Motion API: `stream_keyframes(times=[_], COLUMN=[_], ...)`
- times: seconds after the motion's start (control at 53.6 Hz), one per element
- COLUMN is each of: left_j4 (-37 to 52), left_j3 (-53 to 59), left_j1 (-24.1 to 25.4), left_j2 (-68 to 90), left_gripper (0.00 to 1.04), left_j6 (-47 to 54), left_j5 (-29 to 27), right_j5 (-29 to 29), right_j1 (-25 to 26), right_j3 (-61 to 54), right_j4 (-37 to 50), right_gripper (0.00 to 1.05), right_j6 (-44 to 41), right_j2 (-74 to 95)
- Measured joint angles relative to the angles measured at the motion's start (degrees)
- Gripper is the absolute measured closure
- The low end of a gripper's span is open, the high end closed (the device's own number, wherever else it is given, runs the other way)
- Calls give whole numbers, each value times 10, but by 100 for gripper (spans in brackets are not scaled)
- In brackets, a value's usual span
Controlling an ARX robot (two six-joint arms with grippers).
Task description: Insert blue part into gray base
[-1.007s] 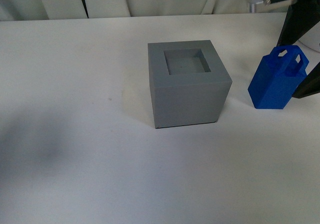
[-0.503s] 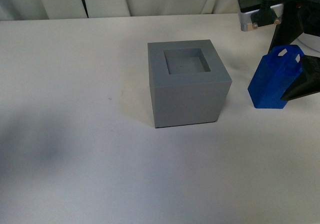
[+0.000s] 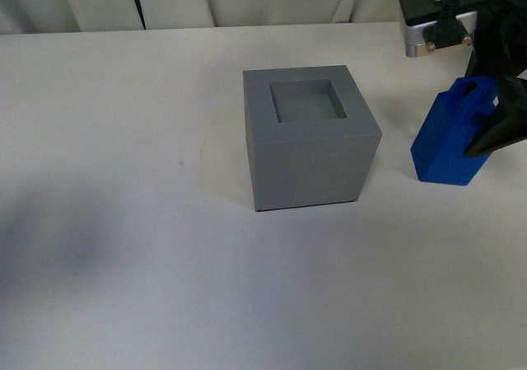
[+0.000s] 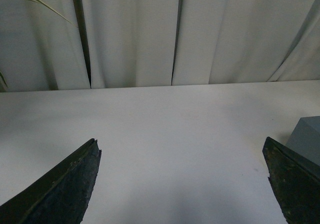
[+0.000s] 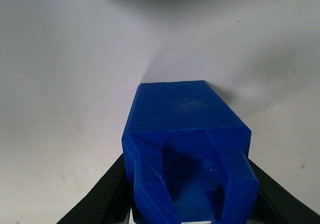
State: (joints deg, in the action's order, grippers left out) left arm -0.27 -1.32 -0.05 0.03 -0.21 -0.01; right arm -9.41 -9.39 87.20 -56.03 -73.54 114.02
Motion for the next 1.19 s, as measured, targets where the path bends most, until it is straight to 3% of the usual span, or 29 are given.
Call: stream_keyframes(times=[0.224, 0.485, 0.839, 1.193], left_j4=[0, 0, 0, 0], left_j3=[0, 0, 0, 0], left_j1=[0, 0, 0, 0], left_j2=[0, 0, 0, 0], left_gripper=[6, 6, 6, 6], left_j6=[0, 0, 0, 0], left_j5=[0, 0, 0, 0], right_j5=[-35, -87, -68, -49], right_j1=[-4, -49, -123, -153], right_j3=[76, 159, 218, 228], right_j4=[-62, -123, -141, -144], right_gripper=[58, 58, 58, 58], right_j6=[5, 27, 34, 31], right_j2=[-15, -30, -3, 31])
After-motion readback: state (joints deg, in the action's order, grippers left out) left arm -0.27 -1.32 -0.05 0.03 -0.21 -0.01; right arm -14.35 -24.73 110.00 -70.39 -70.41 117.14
